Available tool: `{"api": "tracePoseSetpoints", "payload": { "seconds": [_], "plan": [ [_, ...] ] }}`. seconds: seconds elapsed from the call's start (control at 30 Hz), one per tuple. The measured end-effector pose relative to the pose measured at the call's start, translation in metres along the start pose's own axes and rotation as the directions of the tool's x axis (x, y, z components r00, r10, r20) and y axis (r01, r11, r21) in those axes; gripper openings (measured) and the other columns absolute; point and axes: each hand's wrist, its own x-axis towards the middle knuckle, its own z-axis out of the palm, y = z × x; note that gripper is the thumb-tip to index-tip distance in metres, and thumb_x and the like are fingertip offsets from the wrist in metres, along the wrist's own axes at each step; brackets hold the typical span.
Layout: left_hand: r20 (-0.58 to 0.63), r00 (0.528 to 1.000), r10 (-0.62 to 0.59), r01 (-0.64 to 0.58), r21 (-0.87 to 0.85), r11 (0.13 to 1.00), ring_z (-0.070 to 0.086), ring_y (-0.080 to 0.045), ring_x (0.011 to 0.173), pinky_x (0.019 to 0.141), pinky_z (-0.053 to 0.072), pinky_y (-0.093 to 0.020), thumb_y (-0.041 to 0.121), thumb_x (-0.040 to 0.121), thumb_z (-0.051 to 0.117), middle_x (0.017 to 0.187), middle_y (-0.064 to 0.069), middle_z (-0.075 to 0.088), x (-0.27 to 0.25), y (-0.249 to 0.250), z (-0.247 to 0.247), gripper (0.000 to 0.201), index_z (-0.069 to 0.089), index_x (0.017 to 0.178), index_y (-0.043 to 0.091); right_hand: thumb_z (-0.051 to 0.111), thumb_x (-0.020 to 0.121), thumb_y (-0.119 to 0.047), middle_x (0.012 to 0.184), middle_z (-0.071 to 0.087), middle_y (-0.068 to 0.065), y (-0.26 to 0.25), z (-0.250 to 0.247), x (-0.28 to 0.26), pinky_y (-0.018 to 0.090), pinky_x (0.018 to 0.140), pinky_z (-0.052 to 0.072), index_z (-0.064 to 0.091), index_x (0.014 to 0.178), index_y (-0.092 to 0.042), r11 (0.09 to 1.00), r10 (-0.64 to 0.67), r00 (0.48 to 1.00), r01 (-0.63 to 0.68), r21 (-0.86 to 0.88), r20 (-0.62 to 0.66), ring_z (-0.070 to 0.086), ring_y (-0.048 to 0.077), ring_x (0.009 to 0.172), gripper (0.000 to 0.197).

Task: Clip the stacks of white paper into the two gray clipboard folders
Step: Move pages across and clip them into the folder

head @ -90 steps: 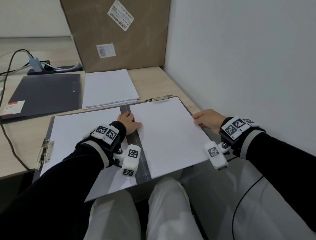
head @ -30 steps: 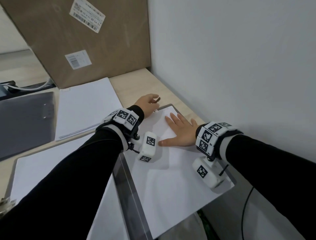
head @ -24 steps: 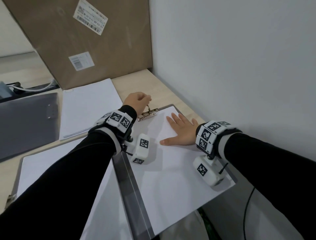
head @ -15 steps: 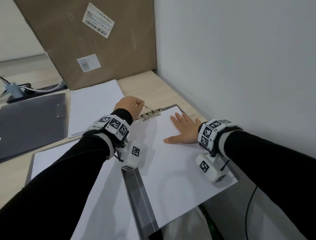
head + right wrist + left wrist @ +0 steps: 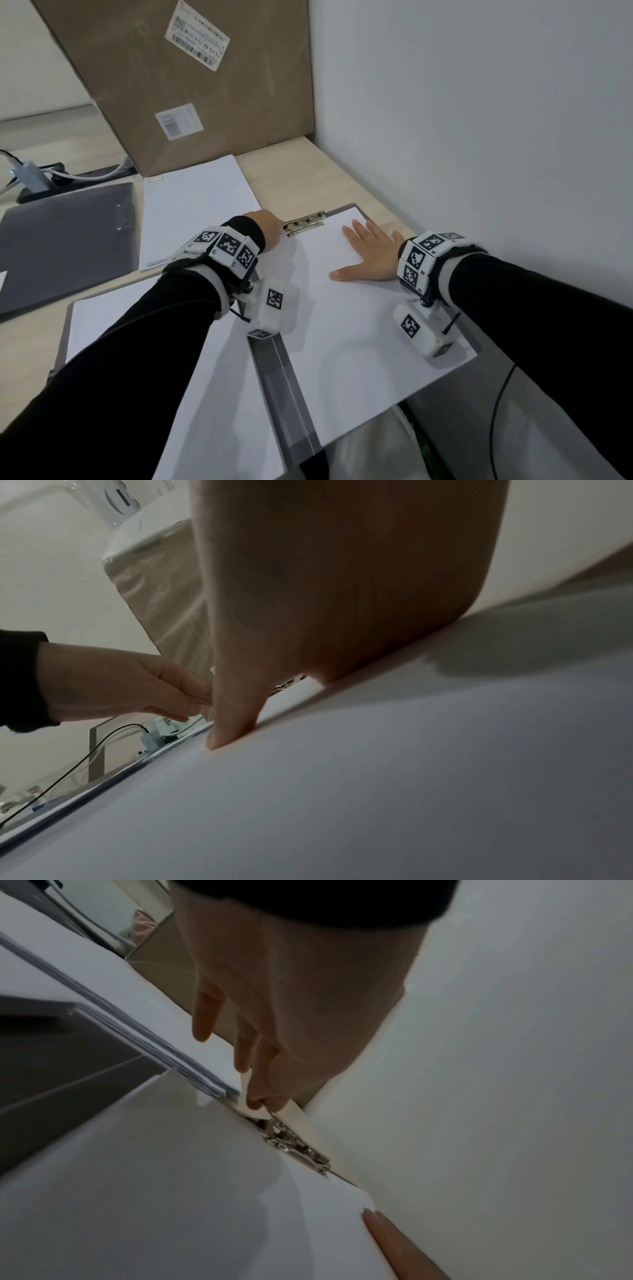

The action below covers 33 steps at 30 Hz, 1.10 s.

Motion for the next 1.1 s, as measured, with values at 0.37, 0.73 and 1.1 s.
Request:
{"api": "tracePoseSetpoints", "payload": {
  "seconds": [0.37,0.73,1.1],
  "plan": [
    [0.118,0.993,0.007,-0.017,0.082,0.996,0.029,-0.028,0.143,0.118,0.023,-0.034,0.01,0.101,0.027,0.154,-0.014,0.029,0.013,-0.001,0.012,0.047,0.027,0.148,0.005,0.04,0.076,-0.078,0.158,-0.022,-0.01,0.0,-0.002,0.0,0.05,0.116,-0.008,-0.015,0.149,-0.03,1.0,-0.004,1.0,0.004,-0.005,0.015,-0.021,0.013,0.146,0.104],
    [0.07,0.997,0.027,-0.017,-0.144,0.989,0.032,-0.03,0.141,0.115,0.026,-0.034,0.015,0.102,0.018,0.153,-0.019,0.029,0.003,-0.006,0.018,0.05,0.013,0.15,0.002,0.043,0.076,-0.077,0.158,-0.02,-0.01,-0.001,-0.003,-0.001,0.05,0.116,-0.007,-0.011,0.15,-0.03,1.0,0.012,1.0,-0.012,0.004,0.005,-0.019,0.012,0.146,0.103],
    [0.056,0.997,0.05,-0.034,-0.255,0.966,0.016,-0.023,0.148,0.118,0.013,-0.03,0.008,0.102,0.02,0.161,-0.009,0.009,-0.005,-0.013,0.02,0.054,0.004,0.153,0.017,0.035,0.08,-0.076,0.159,-0.018,-0.01,0.003,0.0,0.004,0.05,0.116,-0.005,-0.008,0.151,-0.03,1.0,0.001,1.0,-0.001,0.03,-0.003,-0.016,0.012,0.147,0.094]
  ]
}}
